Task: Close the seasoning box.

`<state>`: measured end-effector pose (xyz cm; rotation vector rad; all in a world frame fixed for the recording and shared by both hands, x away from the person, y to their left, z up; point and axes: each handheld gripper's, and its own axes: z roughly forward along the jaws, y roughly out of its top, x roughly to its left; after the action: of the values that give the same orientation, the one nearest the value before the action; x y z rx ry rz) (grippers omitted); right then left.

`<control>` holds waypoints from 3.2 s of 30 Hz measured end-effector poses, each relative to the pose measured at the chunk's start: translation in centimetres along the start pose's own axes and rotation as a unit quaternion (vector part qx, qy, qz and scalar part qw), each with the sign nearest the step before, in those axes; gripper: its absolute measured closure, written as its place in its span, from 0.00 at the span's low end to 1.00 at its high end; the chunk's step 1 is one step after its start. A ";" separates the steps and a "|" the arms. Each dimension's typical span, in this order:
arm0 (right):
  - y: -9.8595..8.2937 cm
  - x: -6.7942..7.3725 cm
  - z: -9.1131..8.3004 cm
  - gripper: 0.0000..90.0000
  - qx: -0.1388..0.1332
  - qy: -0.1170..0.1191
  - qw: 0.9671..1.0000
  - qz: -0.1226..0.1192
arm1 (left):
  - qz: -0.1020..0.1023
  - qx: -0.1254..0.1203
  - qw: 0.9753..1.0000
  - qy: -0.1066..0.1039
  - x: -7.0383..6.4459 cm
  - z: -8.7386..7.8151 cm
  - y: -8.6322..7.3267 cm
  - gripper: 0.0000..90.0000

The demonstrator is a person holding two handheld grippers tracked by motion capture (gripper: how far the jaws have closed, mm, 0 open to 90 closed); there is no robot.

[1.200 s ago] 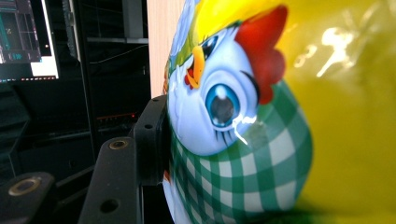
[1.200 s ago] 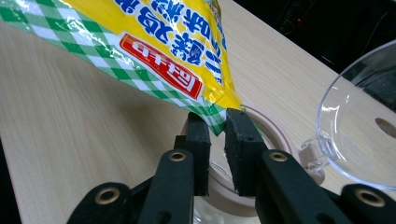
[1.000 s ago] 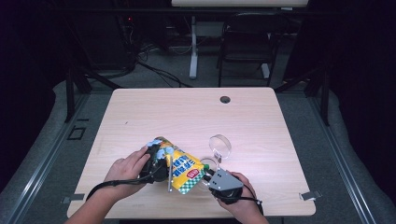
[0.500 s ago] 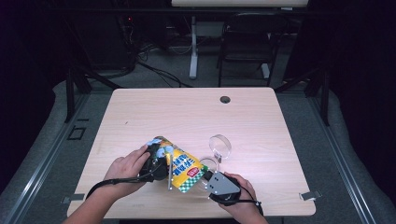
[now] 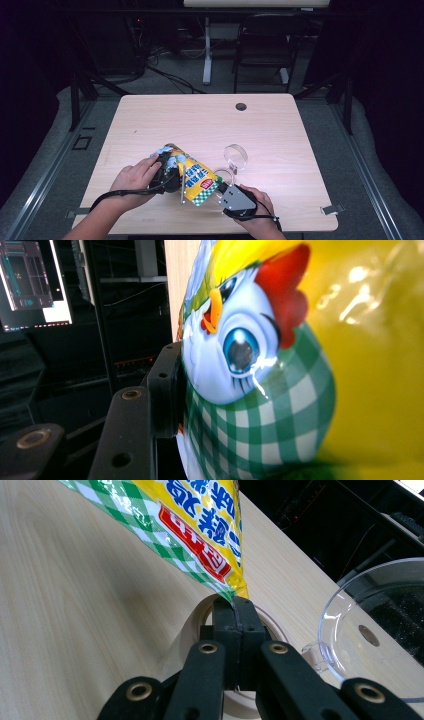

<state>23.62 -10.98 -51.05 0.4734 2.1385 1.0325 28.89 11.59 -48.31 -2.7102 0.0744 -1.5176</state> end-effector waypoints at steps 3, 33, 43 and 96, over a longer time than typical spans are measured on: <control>0.0 0.0 0.0 1.00 -0.001 0.000 1.000 0.001 | 0.006 0.001 1.000 0.002 0.1 -0.1 0.1 0.58; -0.4 0.0 0.3 1.00 -0.004 0.001 1.000 0.012 | 0.043 0.030 0.999 0.012 0.4 -0.7 0.8 0.58; -0.5 0.1 0.3 1.00 -0.006 0.000 1.000 0.017 | 0.062 0.036 0.997 0.026 0.6 -1.0 1.1 0.58; -0.6 0.6 0.1 1.00 -0.016 -0.018 1.000 0.016 | 0.154 0.044 0.985 0.068 1.7 -1.2 2.4 0.59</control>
<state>23.32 -10.95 -51.84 0.5091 2.0856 1.0680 28.70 9.03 -46.32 -2.3863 0.4008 -1.5666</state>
